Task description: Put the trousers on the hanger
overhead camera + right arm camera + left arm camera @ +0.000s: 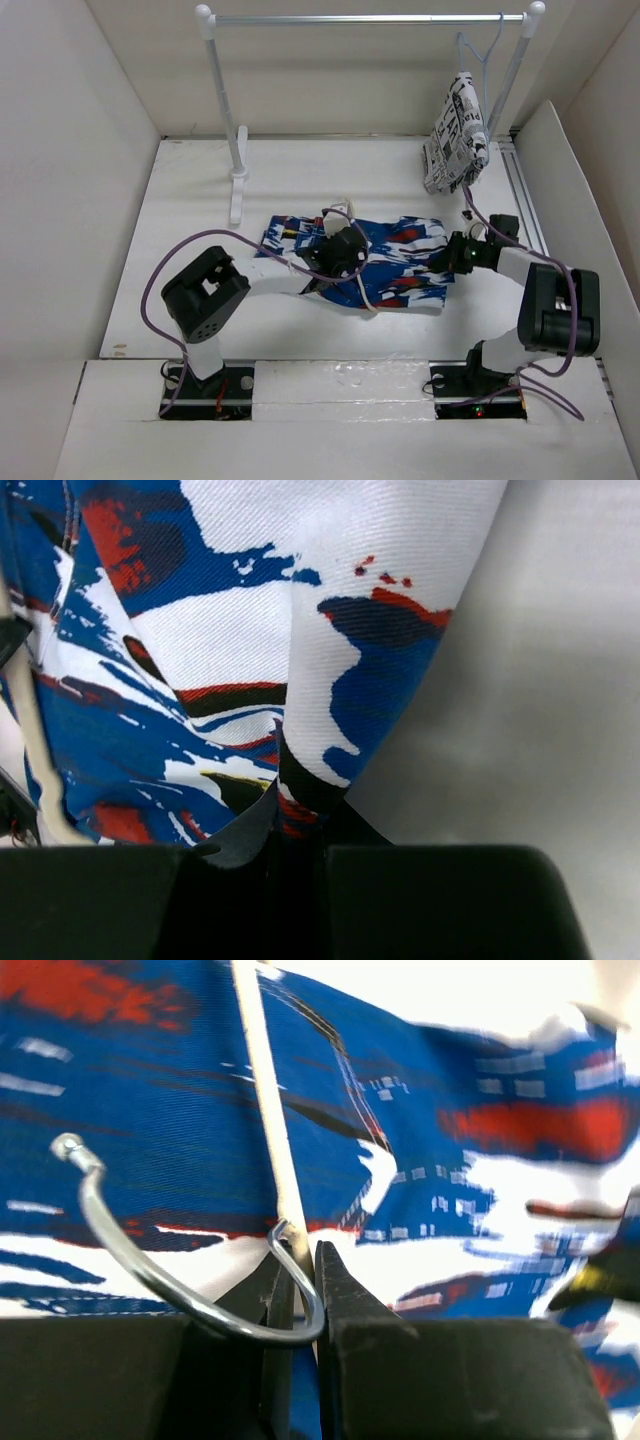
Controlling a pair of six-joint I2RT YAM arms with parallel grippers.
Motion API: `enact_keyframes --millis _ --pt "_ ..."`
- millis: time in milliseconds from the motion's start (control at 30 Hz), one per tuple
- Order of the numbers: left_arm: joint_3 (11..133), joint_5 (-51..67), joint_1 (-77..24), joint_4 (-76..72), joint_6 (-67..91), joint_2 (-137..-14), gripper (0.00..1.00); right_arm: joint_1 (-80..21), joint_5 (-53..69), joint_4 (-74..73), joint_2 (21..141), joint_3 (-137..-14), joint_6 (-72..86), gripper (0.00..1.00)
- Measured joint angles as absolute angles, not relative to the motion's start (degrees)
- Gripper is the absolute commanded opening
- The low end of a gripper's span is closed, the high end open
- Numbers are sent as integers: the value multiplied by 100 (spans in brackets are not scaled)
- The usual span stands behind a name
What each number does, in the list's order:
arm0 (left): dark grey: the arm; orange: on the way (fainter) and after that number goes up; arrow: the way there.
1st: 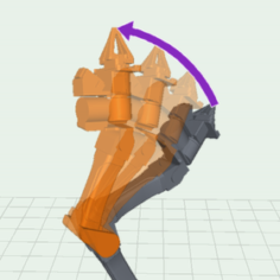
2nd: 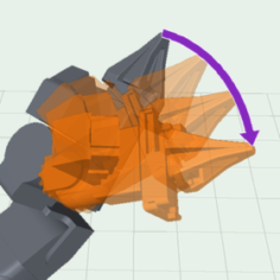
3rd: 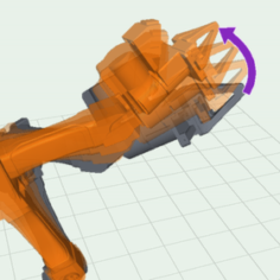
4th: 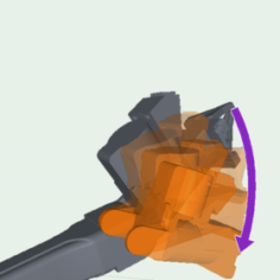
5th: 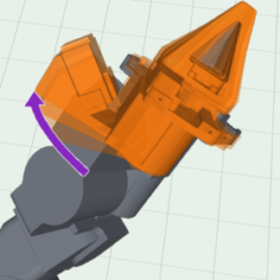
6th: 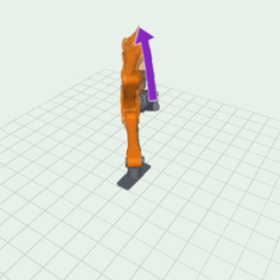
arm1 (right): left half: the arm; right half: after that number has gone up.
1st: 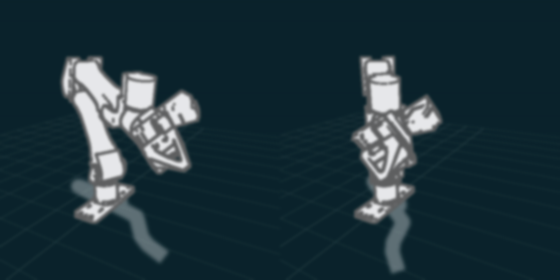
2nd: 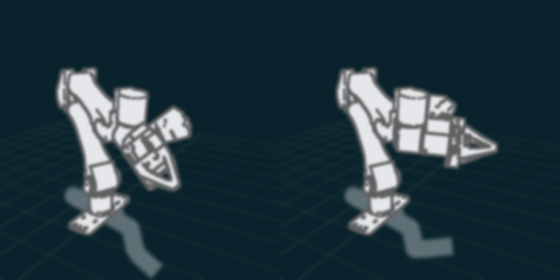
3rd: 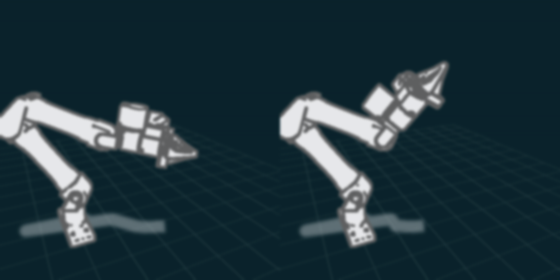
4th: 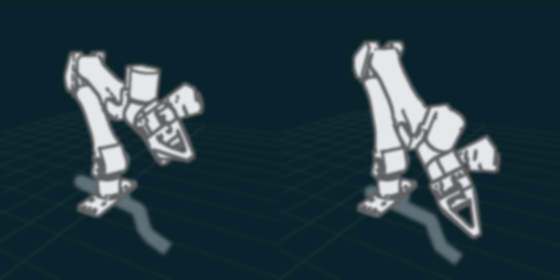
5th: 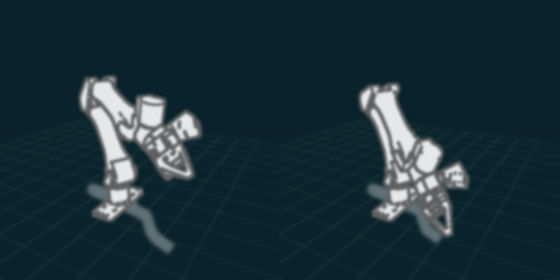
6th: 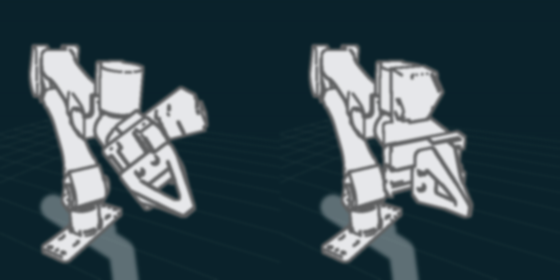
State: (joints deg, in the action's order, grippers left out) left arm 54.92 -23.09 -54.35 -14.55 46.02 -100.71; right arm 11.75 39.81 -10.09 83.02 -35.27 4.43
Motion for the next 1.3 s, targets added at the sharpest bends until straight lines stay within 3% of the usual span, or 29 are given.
enact_keyframes --millis 433,700,833,1200,1300 --pt "5428 -2084 -5784 -375 3229 -9509 0 1090 3726 -978 8993 -4405 -12 0" --pt "5743 -2279 -5804 126 3747 -9598 0 777 3347 -934 9006 -4447 -21 0" --pt "6206 -2456 -5852 541 4005 -9813 0 738 3236 -895 8997 -4453 -19 8" --pt "6436 -3028 -5916 1085 4630 -9660 0 421 3079 -895 8827 -4399 -10 0" --pt "6418 -3135 -5920 1033 4689 -9647 0 325 3039 -899 8676 -4276 71 30"
